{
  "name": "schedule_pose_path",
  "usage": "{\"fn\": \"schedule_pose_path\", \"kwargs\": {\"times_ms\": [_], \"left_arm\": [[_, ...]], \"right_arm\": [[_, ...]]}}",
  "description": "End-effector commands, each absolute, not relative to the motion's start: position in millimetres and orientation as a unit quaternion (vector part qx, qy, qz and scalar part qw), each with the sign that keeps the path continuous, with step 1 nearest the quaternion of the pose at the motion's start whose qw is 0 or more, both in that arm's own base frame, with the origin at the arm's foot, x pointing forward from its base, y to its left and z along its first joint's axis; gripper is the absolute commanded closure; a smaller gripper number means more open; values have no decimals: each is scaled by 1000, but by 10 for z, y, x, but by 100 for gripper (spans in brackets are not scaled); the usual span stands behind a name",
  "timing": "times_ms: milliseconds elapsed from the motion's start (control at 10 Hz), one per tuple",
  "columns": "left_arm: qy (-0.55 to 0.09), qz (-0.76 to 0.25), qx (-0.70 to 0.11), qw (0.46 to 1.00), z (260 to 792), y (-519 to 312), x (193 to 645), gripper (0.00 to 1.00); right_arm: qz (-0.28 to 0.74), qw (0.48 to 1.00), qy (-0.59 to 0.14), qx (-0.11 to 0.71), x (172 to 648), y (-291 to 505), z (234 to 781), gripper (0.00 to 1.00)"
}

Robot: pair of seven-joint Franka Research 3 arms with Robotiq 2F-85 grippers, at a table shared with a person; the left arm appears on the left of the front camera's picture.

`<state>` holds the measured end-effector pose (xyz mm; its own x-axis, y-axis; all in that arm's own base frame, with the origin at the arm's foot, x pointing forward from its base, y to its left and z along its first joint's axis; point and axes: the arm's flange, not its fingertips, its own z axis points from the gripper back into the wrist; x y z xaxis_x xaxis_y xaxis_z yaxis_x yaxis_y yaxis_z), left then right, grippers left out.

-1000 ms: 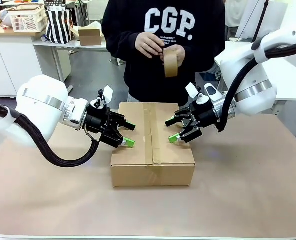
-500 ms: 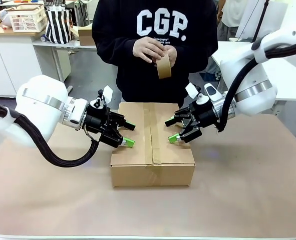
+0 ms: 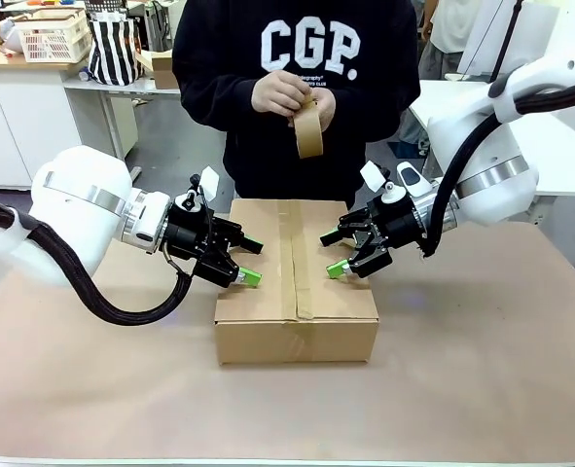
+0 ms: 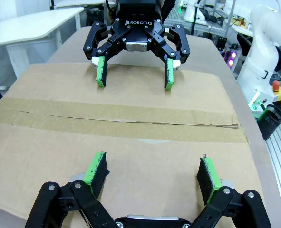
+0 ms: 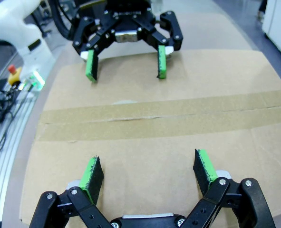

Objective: Pack the gift set into the box.
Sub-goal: Press and hold the closed box until the human finishes sealing it.

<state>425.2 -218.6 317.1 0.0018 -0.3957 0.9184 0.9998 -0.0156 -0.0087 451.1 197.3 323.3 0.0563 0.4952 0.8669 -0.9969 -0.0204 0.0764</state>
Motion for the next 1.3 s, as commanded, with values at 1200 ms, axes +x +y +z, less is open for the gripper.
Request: {"fn": "schedule_pose_path", "kwargs": {"times_ms": [1200], "left_arm": [[-381, -592, -395, 590, 3147, -2175, 4245, 0]], "right_arm": [[604, 619, -328, 382, 4505, 1974, 3226, 0]]}}
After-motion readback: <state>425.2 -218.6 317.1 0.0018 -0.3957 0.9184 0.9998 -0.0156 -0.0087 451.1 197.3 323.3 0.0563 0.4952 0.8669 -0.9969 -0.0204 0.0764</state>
